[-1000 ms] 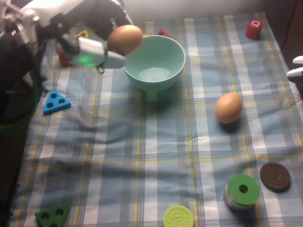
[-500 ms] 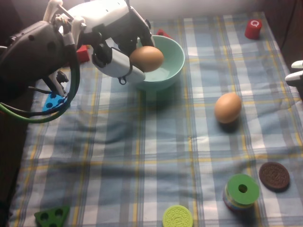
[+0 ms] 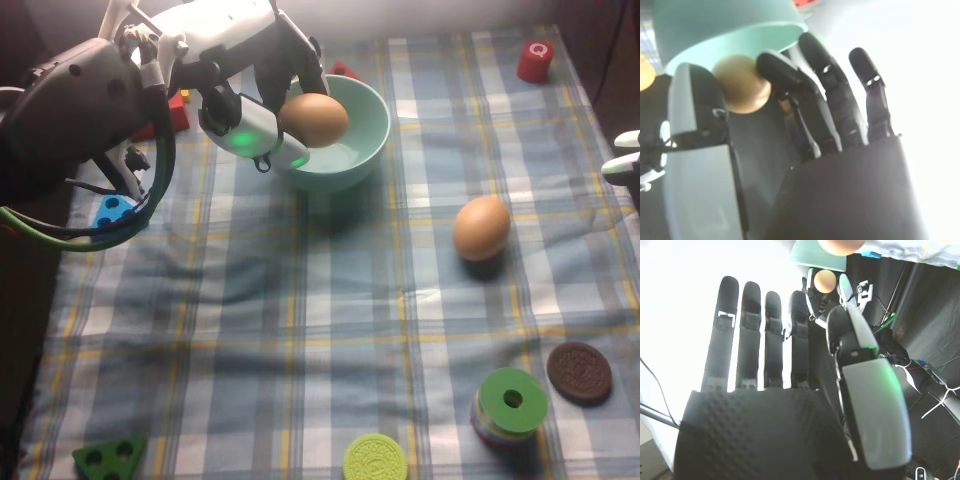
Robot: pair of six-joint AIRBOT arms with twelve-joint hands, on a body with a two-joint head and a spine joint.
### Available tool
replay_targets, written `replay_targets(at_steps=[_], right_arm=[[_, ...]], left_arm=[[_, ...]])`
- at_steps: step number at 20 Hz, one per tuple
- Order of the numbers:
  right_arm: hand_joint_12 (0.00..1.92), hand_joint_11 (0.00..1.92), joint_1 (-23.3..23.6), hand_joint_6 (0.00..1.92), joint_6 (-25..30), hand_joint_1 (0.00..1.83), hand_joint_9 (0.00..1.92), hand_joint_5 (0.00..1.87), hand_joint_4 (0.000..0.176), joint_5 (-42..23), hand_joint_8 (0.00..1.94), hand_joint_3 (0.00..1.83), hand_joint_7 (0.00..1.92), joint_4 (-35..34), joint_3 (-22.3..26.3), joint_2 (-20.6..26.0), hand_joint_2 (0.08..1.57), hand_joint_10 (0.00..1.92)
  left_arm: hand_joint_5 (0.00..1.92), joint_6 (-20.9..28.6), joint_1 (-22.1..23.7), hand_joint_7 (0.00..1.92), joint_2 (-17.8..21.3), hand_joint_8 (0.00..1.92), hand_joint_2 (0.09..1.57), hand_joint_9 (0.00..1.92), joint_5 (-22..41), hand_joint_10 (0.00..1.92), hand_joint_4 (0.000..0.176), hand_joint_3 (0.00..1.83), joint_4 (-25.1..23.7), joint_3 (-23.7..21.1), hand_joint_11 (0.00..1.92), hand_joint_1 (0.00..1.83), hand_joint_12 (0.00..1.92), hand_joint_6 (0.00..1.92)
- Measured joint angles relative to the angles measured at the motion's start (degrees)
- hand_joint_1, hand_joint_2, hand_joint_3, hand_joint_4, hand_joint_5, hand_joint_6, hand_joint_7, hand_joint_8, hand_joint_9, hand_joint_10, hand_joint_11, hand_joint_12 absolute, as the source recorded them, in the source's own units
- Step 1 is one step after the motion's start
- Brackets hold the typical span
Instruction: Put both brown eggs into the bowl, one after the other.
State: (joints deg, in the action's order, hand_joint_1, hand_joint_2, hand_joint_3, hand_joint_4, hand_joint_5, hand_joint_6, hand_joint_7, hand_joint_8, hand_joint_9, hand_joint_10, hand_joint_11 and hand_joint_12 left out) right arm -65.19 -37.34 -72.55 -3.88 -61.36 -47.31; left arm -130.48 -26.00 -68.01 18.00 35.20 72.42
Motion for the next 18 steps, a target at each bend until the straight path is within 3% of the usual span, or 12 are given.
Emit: replay_targets(at_steps=[1,4,6,9,10,11,12,14,15,16,17,18], right_arm=[[0.53,0.39,0.00,0.00,0.02,0.80,0.56,0.63,0.000,0.00,0.00,0.00,0.57,0.00,0.00,0.00,1.30,0.00],[0.51,0.38,0.00,0.00,0.13,0.77,0.55,0.63,0.000,0.00,0.00,0.00,0.56,0.07,0.00,0.00,1.31,0.00],[0.50,0.39,0.00,0.00,0.20,0.75,0.55,0.62,0.000,0.00,0.00,0.00,0.56,0.07,0.00,0.00,1.32,0.00],[0.50,0.41,0.00,0.00,0.22,0.76,0.56,0.62,0.000,0.00,0.00,0.00,0.56,0.04,0.00,0.00,1.32,0.00],[0.50,0.41,0.00,0.00,0.22,0.74,0.56,0.62,0.000,0.00,0.00,0.00,0.56,0.07,0.00,0.00,1.32,0.00],[0.51,0.42,0.00,0.00,0.22,0.76,0.57,0.63,0.000,0.00,0.00,0.00,0.57,0.07,0.00,0.00,1.31,0.01],[0.50,0.42,0.00,0.00,0.22,0.74,0.57,0.63,0.000,0.00,0.00,0.00,0.56,0.07,0.00,0.00,1.31,0.00],[0.49,0.41,0.00,0.00,0.22,0.72,0.56,0.62,0.000,-0.02,0.00,0.00,0.56,0.07,0.00,0.00,1.31,0.00],[0.50,0.41,0.00,0.00,0.22,0.75,0.57,0.63,0.000,0.00,0.00,0.00,0.56,0.04,0.00,0.00,1.31,0.00],[0.49,0.40,0.00,0.00,0.22,0.75,0.56,0.62,0.000,0.02,0.00,0.00,0.56,0.02,0.00,0.00,1.31,0.00],[0.49,0.40,0.00,0.00,0.22,0.76,0.56,0.63,0.000,0.00,0.00,0.00,0.56,0.04,0.00,0.00,1.30,0.00],[0.49,0.40,0.00,0.00,0.24,0.80,0.56,0.62,0.000,-0.02,0.00,0.00,0.56,0.07,0.00,0.00,1.30,0.00]], left_arm=[[1.02,0.00,0.00,1.08,0.00,1.04,1.09,0.76,-0.11,0.60,0.000,0.00,0.00,0.00,0.05,1.27,1.12,0.68],[0.99,0.00,0.00,1.09,0.00,0.91,1.09,0.93,-0.42,0.23,0.000,0.00,0.00,0.00,0.12,1.23,1.11,0.85],[0.96,0.00,0.00,1.00,0.00,1.15,1.12,0.91,-0.50,0.26,0.000,0.00,0.00,0.00,0.08,1.24,1.27,0.81],[0.92,0.00,0.00,1.03,0.00,1.04,1.12,0.93,-0.52,0.21,0.000,0.00,0.00,0.00,0.11,1.22,1.25,0.93],[0.94,0.00,0.00,0.96,0.00,0.43,1.12,0.90,-0.52,0.15,0.131,0.00,0.00,0.00,0.08,1.05,1.19,1.00],[0.93,-0.04,0.00,0.99,0.00,0.15,1.13,0.90,-0.52,0.10,0.167,0.00,-0.04,0.00,0.07,1.00,1.17,1.04],[0.91,-0.02,0.00,1.02,0.00,0.06,1.14,0.91,-0.57,0.07,0.174,0.00,0.02,0.00,0.06,0.99,1.14,1.07],[0.89,-0.02,0.00,0.99,0.00,0.01,1.15,0.88,-0.61,0.04,0.176,0.00,0.00,0.00,0.06,0.98,1.16,1.10],[0.84,-0.02,0.00,0.99,0.00,0.00,1.07,0.87,-0.63,0.02,0.071,0.00,0.00,0.00,0.06,0.92,1.16,0.43],[0.88,-0.02,0.00,0.98,0.00,0.01,1.06,0.88,-0.68,0.02,0.066,0.00,0.00,0.00,0.05,0.90,1.17,0.14],[0.91,-0.02,0.00,0.99,0.00,0.01,1.06,0.89,-0.68,0.02,0.055,0.00,0.00,0.00,0.05,0.90,1.20,0.04],[0.95,0.00,0.00,1.00,0.00,0.00,1.14,0.90,-0.66,0.00,0.152,0.00,0.00,0.00,0.05,0.98,1.24,0.80]])
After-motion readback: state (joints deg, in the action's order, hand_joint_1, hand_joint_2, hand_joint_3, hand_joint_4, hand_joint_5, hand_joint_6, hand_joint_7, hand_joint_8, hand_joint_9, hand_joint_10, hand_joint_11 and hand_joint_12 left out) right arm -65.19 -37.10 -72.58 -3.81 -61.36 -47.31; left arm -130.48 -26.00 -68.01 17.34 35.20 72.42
